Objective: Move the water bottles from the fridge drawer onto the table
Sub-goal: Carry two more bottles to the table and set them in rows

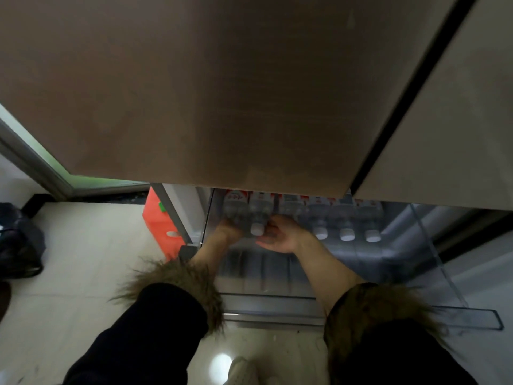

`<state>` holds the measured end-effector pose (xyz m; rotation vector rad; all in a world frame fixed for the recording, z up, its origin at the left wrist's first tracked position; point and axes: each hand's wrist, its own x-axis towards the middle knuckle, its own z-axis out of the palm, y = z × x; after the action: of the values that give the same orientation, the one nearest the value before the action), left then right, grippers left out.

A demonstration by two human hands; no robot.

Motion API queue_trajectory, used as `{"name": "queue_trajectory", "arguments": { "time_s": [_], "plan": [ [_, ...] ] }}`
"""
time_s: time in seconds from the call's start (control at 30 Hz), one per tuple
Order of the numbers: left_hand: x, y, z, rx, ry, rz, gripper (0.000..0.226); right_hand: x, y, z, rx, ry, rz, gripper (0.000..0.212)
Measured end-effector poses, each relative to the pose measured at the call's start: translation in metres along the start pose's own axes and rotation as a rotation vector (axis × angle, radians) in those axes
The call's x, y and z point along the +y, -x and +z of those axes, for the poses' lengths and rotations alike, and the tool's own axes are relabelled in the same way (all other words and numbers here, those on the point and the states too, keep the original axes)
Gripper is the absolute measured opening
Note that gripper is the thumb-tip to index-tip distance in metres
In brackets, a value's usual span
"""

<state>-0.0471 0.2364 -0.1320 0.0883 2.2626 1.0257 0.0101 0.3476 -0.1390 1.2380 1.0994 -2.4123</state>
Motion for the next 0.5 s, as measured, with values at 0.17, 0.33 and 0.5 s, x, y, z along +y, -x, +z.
{"name": "queue_trajectory", "arguments": {
  "time_s": [0.17,0.33,0.5],
  "plan": [
    [0.003,0.002,0.003,-0.007,0.111,-0.031,0.039,0.0,0.0,-0.003,0.05,-0.007,0.031,0.018],
    [0.001,0.017,0.001,-0.092,0.172,-0.126,0.043,0.004,0.01,-0.01,0.106,0.176,0.075,0.012],
    [0.011,0.031,-0.016,-0.064,0.16,-0.133,0.013,0.003,0.031,-0.004,0.122,0.372,0.052,0.015]
  ]
}}
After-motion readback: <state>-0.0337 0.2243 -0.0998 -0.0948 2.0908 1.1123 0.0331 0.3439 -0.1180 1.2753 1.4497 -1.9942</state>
